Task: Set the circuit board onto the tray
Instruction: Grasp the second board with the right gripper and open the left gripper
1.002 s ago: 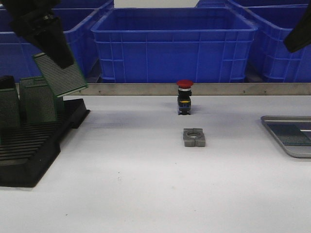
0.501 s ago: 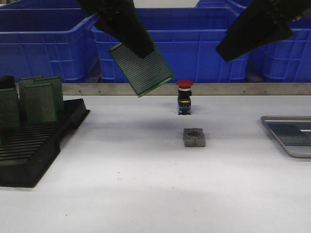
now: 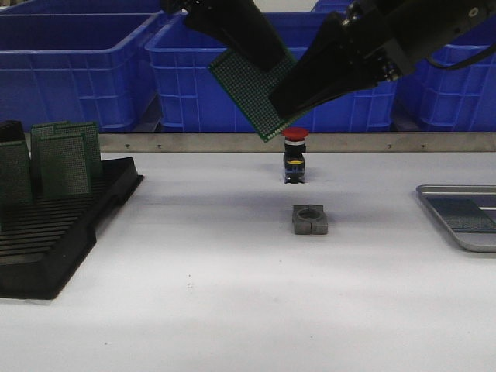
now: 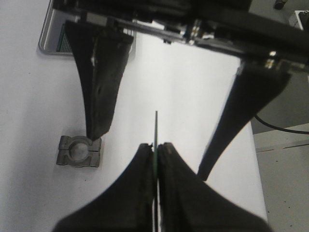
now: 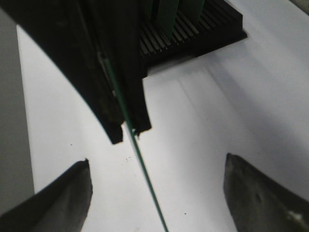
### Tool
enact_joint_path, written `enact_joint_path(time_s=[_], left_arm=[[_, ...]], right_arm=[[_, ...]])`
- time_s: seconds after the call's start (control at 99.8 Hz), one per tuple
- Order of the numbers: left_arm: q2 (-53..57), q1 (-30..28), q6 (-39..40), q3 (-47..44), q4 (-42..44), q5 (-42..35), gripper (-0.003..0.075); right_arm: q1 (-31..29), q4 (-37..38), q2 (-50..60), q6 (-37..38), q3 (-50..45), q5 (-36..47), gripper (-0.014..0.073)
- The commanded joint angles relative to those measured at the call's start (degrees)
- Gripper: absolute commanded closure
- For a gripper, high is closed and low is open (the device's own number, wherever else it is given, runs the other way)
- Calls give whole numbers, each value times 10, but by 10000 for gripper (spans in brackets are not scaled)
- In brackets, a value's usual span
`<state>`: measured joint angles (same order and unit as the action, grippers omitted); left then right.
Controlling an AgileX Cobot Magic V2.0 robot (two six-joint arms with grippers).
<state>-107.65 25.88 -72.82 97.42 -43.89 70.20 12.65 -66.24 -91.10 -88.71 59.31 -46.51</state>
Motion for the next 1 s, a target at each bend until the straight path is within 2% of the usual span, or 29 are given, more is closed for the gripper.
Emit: enact_joint_path(time_s=[0.0,0.221,0.351,0.451,0.521,0.591,0.712,0.782,0.832,0.992], left_arm=[[34,5,1,17,-40,31,741],[34,5,1,17,-39,31,741],[34,5,1,17,-39,31,740],[34,5,1,17,-39,29,727],[34,5,1,17,-39,29,662],[34,5,1,17,-39,29,538],[34,5,1,17,-28,24,270],[34,1,1,17,-16,21,174],[34,-2,1,17,-8,19,147],[34,-23,1,17,-4,5,154]], right_arm=[[0,-46,8,-9,17,-19,130],[0,-46,5,-9,17,-19,525],[0,-46,5,-9,17,-20,667],[0,-46,5,-9,17,-20,662],[0,-46,5,-9,17,-20,663],[0,-46,5,-8,17,-25,663],[-2,-46,5,6,16,-40,663],[-4,-44,3,33,15,-46,663],[-9,-35,1,57,15,-46,663],[-39,10,0,144,15,-51,663]])
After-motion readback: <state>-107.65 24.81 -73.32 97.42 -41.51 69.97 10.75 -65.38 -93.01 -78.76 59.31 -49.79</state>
